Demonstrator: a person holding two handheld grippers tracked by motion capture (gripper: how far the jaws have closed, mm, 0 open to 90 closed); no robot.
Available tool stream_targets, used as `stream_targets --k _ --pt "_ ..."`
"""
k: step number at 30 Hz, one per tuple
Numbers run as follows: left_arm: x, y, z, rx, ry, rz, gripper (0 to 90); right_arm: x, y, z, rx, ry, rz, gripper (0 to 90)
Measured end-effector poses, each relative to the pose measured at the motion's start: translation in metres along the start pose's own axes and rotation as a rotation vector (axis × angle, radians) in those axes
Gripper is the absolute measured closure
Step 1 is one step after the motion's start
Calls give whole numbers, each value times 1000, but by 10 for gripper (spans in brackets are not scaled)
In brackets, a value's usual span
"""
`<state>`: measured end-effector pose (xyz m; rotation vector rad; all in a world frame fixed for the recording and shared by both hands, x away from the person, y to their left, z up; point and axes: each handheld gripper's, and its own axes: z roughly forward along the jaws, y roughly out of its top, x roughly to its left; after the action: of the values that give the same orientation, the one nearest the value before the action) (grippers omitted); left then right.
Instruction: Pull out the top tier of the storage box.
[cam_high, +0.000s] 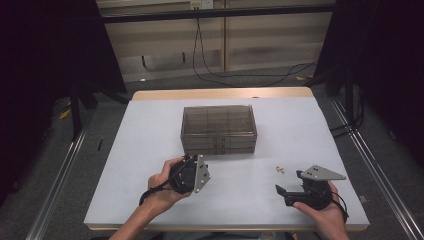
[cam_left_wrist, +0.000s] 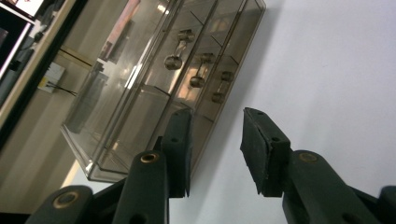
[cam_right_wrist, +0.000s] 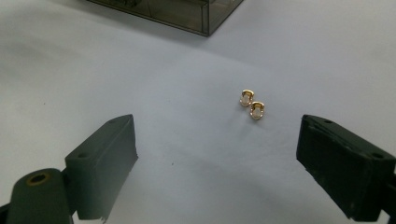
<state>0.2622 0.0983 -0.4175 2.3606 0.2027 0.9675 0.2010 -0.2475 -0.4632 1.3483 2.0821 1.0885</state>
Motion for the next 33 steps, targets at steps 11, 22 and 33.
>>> stream_targets --k 11,22,33 --pt "2 19 11 19 51 90 692 0 0 0 5 4 1 117" --pt "2 33 19 36 72 137 691 0 0 0 10 9 -2 117" --pt "-4 38 34 83 186 255 687 0 -1 0 11 11 -1 117"
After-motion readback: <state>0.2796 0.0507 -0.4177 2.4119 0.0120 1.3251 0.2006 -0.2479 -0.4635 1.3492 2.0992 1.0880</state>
